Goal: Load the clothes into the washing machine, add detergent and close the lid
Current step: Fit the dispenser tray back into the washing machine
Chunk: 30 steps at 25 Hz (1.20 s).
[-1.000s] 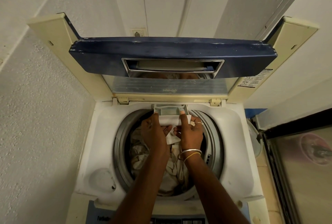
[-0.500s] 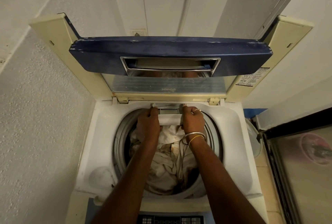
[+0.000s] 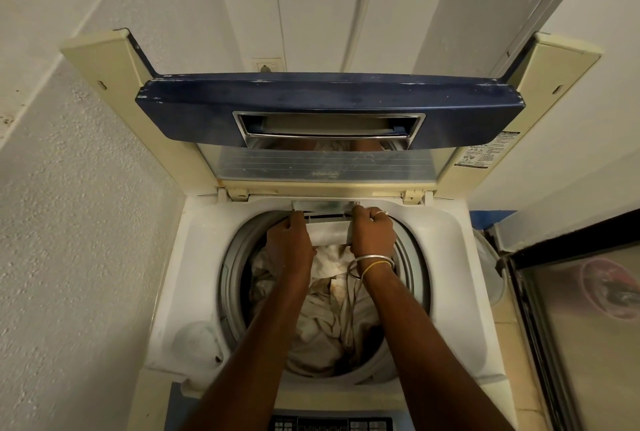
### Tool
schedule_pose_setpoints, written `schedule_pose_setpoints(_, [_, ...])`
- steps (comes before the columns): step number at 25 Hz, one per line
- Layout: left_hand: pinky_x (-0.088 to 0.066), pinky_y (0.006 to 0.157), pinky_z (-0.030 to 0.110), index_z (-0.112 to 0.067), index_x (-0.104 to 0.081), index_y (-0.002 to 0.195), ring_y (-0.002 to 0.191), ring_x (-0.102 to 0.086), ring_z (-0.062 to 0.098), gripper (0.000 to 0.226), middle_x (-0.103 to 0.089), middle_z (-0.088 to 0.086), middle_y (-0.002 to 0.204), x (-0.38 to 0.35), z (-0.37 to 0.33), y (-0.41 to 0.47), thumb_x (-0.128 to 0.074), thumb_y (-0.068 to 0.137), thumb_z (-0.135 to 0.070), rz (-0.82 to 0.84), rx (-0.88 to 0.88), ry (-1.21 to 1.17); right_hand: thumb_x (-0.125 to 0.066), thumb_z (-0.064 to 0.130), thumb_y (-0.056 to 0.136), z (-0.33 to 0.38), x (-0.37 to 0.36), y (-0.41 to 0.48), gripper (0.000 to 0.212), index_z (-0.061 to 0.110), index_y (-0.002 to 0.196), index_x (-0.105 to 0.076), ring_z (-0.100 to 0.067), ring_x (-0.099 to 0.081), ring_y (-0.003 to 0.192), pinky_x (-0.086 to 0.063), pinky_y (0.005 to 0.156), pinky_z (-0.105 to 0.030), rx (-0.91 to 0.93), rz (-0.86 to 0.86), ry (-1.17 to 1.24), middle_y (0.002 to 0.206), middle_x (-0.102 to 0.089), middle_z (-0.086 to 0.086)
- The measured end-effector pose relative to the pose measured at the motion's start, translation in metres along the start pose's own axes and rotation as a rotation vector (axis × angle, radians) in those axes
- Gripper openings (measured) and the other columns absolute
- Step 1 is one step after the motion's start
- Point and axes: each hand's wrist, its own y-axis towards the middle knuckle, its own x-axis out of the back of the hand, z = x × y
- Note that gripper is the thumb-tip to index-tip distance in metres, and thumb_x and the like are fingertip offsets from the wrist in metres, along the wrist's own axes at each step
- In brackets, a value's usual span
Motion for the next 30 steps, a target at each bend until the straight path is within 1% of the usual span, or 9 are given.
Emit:
schedule_pose_setpoints(4, [-0.061,0.069,0.043,-0.023,-0.062,0.071,0.074,-0.069,0.024,0.027,-0.067,0.001,0.075,-0.003,-0.004,0.012,-0.059,0.093,-0.038,-0.010,-0.028,0.012,-0.059,0.033,0.084,-0.001,-0.003,0.002,0.030,0.006,0.075,-0.065,-0.035,-0.065,0.074,-0.058,0.071,-0.055,-0.040,0.028,0.039,0.074,-0.065,-0.013])
schedule_pose_setpoints(8, [-0.061,0.080,0.047,-0.024,-0.066,0.081,0.081,-0.070,0.022,0.018,-0.070,-0.001,0.085,-0.005,0.001,0.020,-0.062,0.091,-0.039,-0.004,-0.010,-0.023,-0.055,0.034,0.094,0.003,-0.002,0.009,0.029,0.008,0.083,-0.061,-0.036,-0.067,0.087,-0.055,0.076,-0.038,-0.047,0.043,-0.077,0.079,-0.063,-0.007])
schedule_pose_setpoints(12, [-0.058,0.088,0.044,-0.024,-0.062,0.100,0.093,-0.066,0.020,0.017,-0.066,-0.004,0.096,-0.008,0.005,0.021,-0.061,0.095,-0.040,0.028,0.009,-0.129,-0.063,0.024,0.092,-0.009,-0.003,0.005,0.022,0.005,0.080,-0.065,-0.027,-0.060,0.059,-0.055,0.054,-0.035,-0.048,0.069,0.194,0.068,-0.057,-0.009])
schedule_pose_setpoints(14, [-0.054,0.097,0.045,-0.018,-0.057,0.126,0.107,-0.064,0.023,0.042,-0.065,0.001,0.115,-0.006,0.015,0.019,-0.053,0.098,-0.049,0.082,0.024,-0.157,-0.068,0.020,0.089,-0.022,0.000,0.003,0.016,0.015,0.075,-0.063,-0.025,-0.054,0.064,-0.051,0.063,-0.037,-0.013,0.162,0.259,0.068,-0.054,-0.009])
schedule_pose_setpoints(15, [-0.051,0.102,0.046,-0.018,-0.049,0.139,0.115,-0.061,0.024,0.051,-0.062,0.004,0.126,-0.007,0.019,0.019,-0.048,0.099,-0.051,0.116,0.022,-0.174,-0.071,0.015,0.088,-0.027,0.002,0.002,0.009,0.016,0.083,-0.063,-0.025,-0.056,0.070,-0.051,0.071,-0.041,-0.010,0.217,0.292,0.074,-0.057,-0.009])
schedule_pose_setpoints(18, [-0.044,0.109,0.045,-0.017,-0.031,0.151,0.124,-0.053,0.026,0.059,-0.049,0.008,0.142,-0.017,0.010,0.022,-0.040,0.103,-0.050,0.103,0.038,-0.224,-0.069,0.000,0.087,-0.034,0.006,0.007,0.035,0.012,0.112,-0.048,-0.020,-0.058,0.087,-0.051,0.086,-0.037,0.017,0.245,0.163,0.097,-0.059,-0.009])
schedule_pose_setpoints(21, [-0.043,0.109,0.046,-0.021,-0.033,0.150,0.126,-0.051,0.025,0.068,-0.047,0.004,0.144,-0.028,-0.009,0.027,-0.042,0.097,-0.063,0.066,0.204,-0.517,-0.069,-0.003,0.085,-0.037,0.002,0.015,0.037,0.012,0.105,-0.041,-0.014,-0.054,0.077,-0.048,0.082,-0.034,0.065,0.116,0.100,0.094,-0.053,-0.008])
schedule_pose_setpoints(25, [-0.036,0.116,0.048,-0.024,-0.051,0.136,0.130,-0.054,0.030,0.060,-0.054,0.008,0.144,-0.028,-0.012,0.037,-0.045,0.094,-0.066,0.067,0.286,-1.157,-0.079,0.004,0.078,-0.038,-0.014,0.018,0.047,0.019,0.098,-0.040,-0.019,-0.063,0.078,-0.057,0.086,-0.046,0.026,-0.032,0.222,0.089,-0.060,-0.006])
schedule_pose_setpoints(30, [-0.033,0.117,0.049,-0.028,-0.042,0.147,0.130,-0.051,0.034,0.066,-0.050,0.008,0.147,-0.041,-0.034,0.043,-0.044,0.094,-0.067,0.028,0.313,-1.271,-0.081,0.033,0.068,-0.043,-0.036,0.028,0.049,0.041,0.088,-0.037,-0.029,-0.070,0.079,-0.058,0.078,-0.056,-0.080,-0.092,0.325,0.083,-0.066,-0.007])
